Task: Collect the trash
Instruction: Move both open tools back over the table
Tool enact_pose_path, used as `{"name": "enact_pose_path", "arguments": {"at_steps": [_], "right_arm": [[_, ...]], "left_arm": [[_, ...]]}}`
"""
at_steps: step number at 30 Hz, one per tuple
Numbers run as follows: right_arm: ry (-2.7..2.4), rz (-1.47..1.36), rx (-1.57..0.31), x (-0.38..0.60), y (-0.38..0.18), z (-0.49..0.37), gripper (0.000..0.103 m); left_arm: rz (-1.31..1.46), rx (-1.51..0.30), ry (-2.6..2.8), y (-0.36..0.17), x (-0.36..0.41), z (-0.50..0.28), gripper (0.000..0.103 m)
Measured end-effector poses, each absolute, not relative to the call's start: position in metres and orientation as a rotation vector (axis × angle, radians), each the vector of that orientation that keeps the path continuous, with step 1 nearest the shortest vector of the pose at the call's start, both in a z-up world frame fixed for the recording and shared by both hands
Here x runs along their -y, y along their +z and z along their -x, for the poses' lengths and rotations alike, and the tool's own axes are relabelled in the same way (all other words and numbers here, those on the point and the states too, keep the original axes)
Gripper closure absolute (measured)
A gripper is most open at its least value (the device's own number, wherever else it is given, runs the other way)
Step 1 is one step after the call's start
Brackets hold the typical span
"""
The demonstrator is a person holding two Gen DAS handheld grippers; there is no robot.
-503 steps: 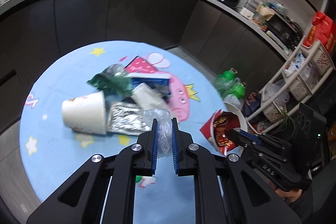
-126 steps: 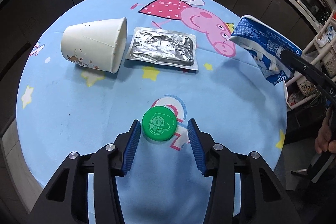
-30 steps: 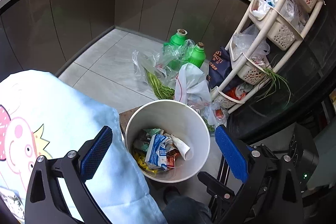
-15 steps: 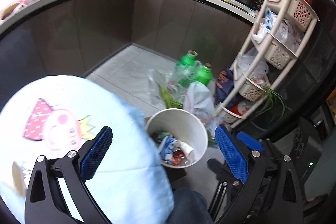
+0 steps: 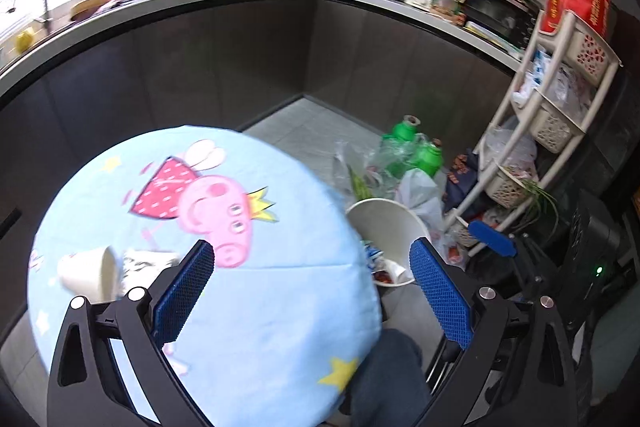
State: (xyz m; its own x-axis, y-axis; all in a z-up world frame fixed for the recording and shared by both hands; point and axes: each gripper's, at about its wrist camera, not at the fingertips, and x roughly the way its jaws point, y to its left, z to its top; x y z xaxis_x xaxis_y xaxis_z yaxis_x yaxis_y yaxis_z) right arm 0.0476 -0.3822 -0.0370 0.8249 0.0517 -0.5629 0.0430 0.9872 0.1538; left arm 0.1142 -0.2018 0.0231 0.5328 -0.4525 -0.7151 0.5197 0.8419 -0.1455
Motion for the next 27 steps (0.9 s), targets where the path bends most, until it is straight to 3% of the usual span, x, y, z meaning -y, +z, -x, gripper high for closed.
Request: {"name": "enact_pose_path", "arguments": {"at_steps": [16, 27], "right_arm": [[0.168, -0.025, -0.653, 0.288, -0.03, -0.08, 0.003], [0.31, 0.022, -0.739, 0.23, -0.044, -0.113, 0.003]], "left_arm": [[0.035, -0.886, -0.383, 0.003, 0.083, -0.121, 0.009], [0.171, -0.97, -0.222, -0.042, -0.02, -0.127, 0.009]]}}
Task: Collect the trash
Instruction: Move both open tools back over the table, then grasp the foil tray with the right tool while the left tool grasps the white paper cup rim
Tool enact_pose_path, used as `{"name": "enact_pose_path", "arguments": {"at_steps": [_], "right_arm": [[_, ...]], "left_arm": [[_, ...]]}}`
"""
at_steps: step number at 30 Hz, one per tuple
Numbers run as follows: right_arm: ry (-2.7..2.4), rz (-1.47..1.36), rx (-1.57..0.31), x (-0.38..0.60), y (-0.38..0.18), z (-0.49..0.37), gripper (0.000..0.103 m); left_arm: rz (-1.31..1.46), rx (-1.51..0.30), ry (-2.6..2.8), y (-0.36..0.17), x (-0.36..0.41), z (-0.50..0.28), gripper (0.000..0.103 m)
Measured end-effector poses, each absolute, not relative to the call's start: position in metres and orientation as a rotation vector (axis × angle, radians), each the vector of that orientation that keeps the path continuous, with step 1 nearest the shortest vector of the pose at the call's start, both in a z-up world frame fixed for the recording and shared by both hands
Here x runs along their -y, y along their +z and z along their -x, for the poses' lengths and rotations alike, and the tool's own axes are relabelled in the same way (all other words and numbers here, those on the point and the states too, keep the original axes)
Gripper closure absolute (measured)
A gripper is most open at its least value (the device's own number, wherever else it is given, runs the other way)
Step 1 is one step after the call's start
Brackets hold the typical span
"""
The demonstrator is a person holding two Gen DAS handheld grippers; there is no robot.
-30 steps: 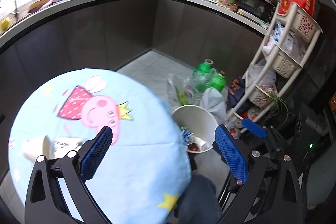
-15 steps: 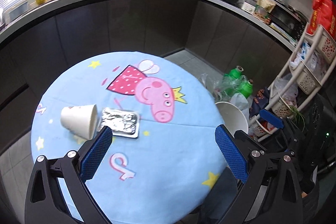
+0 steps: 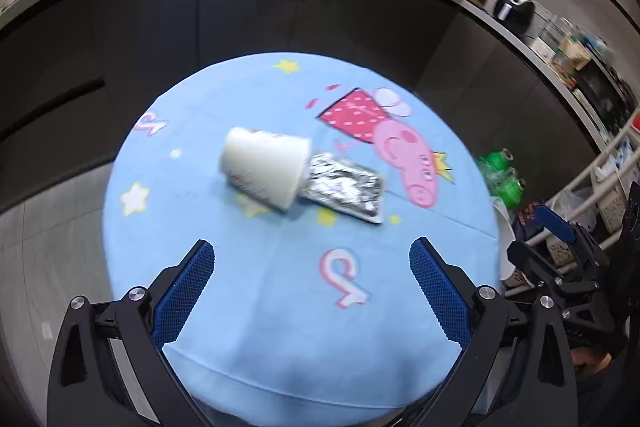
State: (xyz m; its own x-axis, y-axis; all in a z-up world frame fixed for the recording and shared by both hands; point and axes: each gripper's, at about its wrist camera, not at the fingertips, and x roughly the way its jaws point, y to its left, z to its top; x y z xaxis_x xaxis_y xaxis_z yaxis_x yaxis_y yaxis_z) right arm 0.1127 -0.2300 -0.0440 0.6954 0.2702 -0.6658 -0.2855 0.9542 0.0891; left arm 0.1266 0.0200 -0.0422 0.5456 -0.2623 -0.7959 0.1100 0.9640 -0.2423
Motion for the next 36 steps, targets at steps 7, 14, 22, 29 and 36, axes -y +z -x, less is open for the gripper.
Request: {"name": "enact_pose_path", "arguments": {"at_steps": [7, 14, 22, 29, 36], "right_arm": [[0.482, 0.091, -0.853, 0.18, -0.073, -0.163, 0.004], [0.655, 0.196, -0.952, 0.15, -0.108, -0.222, 0.004], [0.739, 0.253, -1.007, 0.133, -0.137, -0.264, 0.004], [0.684, 0.273, -1.013, 0.129, -0.144, -0.246, 0.012], [0.475, 0.19, -0.968, 0.14, -0.142, -0.217, 0.036]], "left_arm": [[0.219, -0.992, -0.201, -0.059, -0.054, -0.128, 0.009], [0.224, -1.017, -0.198, -0.071, -0.059, -0.135, 0.009], [0.23, -1.053, -0.184, -0.086, -0.06, -0.145, 0.009], [0.232, -1.066, -0.173, -0.094, -0.06, -0.152, 0.009], [0.123, -1.014, -0.179, -0.085, -0.043, -0.176, 0.014]]}}
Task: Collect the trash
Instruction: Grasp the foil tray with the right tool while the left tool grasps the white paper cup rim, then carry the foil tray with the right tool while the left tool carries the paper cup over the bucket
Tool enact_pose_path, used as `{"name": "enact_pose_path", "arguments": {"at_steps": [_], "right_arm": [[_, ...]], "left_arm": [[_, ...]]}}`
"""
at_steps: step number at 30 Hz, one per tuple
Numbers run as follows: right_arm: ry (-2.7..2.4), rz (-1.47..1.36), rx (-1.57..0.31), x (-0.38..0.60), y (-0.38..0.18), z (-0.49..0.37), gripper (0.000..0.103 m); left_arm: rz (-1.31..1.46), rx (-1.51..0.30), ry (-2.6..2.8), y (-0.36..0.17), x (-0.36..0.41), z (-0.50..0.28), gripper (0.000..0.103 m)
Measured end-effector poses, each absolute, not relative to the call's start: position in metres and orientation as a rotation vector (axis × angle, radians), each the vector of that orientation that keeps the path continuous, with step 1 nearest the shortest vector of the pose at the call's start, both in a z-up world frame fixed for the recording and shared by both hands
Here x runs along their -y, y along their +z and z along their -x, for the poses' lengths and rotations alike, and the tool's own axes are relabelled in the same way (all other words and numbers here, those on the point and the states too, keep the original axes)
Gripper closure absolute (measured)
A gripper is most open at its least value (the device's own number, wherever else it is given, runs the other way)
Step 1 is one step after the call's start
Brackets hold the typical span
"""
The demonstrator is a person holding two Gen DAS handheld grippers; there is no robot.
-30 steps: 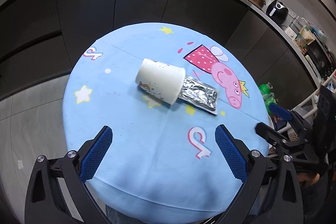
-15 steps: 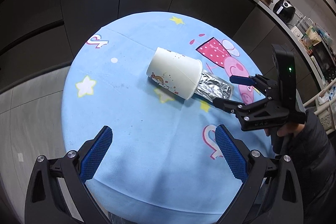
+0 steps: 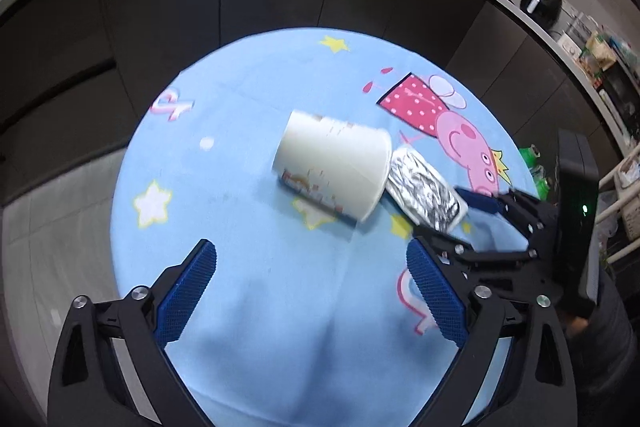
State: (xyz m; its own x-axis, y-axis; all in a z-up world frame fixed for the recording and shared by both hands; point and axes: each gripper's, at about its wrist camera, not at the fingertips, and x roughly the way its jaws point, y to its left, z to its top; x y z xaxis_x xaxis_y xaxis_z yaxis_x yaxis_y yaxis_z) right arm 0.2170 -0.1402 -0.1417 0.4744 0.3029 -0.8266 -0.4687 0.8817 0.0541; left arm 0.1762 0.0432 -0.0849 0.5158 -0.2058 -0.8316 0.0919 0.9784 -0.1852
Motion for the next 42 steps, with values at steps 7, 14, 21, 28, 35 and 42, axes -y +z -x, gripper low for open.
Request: {"name": "enact_pose_path", "arguments": {"at_steps": [7, 14, 21, 28, 35, 42], "right_arm": [[0.387, 0.069, -0.944, 0.164, -0.127, -0.178, 0.036], [0.336, 0.005, -0.93, 0.183, -0.117, -0.157, 0.035], [0.328, -0.04, -0.905, 0.192, -0.11, -0.15, 0.035], [0.333, -0.054, -0.885, 0.192, -0.103, -0.141, 0.035], [0.337, -0.061, -0.873, 0.194, -0.1, -0.136, 0.035], [0.324, -0.066, -0.866, 0.2, -0.097, -0.132, 0.035]], "left_arm": [[-0.064, -0.958, -0.198, -0.078, 0.001, -0.204, 0.025], [-0.25, -0.99, -0.105, -0.101, 0.033, -0.228, 0.042], [-0.172, -1.041, -0.079, -0.106, 0.013, -0.237, 0.092], [0.056, -1.054, -0.151, -0.087, -0.023, -0.226, 0.1], [0.113, -1.06, -0.192, -0.086, -0.029, -0.219, 0.1], [0.13, -1.037, -0.161, -0.089, -0.024, -0.229, 0.072]]}}
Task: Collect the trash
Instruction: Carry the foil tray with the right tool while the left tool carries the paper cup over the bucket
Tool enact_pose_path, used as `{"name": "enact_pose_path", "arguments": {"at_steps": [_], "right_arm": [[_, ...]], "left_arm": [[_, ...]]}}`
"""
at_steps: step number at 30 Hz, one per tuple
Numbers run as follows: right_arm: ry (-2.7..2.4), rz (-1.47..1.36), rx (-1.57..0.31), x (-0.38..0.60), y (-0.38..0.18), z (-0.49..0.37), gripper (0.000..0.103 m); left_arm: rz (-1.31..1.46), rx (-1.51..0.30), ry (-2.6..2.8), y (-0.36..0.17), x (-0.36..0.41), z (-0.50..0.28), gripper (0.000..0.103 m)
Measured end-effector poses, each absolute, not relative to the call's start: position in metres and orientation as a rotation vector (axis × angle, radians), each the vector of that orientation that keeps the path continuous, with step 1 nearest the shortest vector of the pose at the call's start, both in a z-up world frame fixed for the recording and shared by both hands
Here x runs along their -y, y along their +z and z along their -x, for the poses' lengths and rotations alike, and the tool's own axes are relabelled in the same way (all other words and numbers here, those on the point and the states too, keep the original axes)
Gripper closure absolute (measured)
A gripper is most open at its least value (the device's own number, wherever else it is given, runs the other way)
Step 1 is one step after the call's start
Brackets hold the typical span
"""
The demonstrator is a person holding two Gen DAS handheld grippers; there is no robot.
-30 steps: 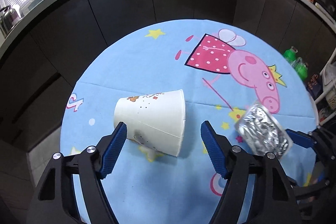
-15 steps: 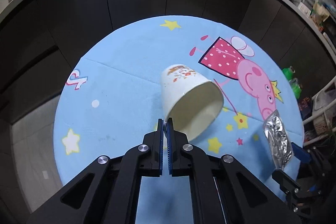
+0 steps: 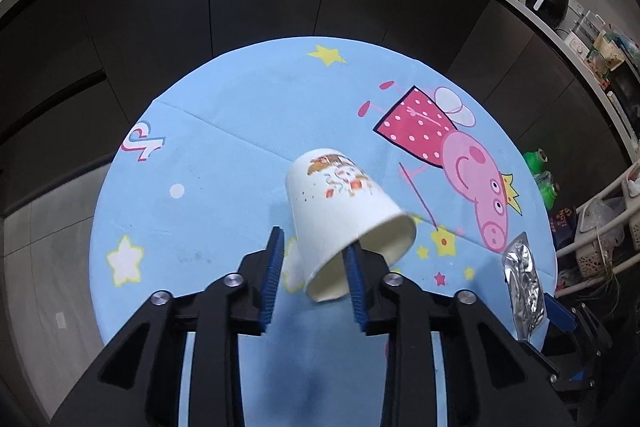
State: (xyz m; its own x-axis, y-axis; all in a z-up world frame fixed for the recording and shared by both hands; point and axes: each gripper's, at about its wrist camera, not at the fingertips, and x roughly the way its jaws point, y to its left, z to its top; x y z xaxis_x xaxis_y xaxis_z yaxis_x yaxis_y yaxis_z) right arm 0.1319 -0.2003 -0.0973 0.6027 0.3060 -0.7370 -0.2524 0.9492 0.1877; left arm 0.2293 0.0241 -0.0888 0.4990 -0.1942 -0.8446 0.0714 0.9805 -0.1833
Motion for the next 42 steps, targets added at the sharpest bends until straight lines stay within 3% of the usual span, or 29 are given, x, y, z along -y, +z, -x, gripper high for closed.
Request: {"name": "enact_pose_path", "arguments": {"at_steps": [8, 10, 19, 29, 42], "right_arm": [[0.307, -0.083, -0.865, 0.205, -0.097, -0.13, 0.035], [0.309, -0.088, -0.867, 0.205, -0.098, -0.131, 0.036], [0.287, -0.107, -0.803, 0.221, -0.077, -0.124, 0.036], [0.183, -0.148, -0.686, 0.275, -0.038, -0.1, 0.036], [-0.034, -0.211, -0.617, 0.381, -0.031, -0.063, 0.036]], "left_arm": [[0.111, -1.047, -0.167, -0.095, -0.02, -0.239, 0.077], [0.106, -1.062, -0.172, -0.097, -0.021, -0.239, 0.1], [0.111, -0.992, -0.254, -0.056, -0.002, -0.215, 0.101], [0.065, -0.9, -0.469, 0.0, 0.077, -0.19, 0.101], [-0.043, -0.915, -0.698, 0.005, 0.203, -0.189, 0.101]]}}
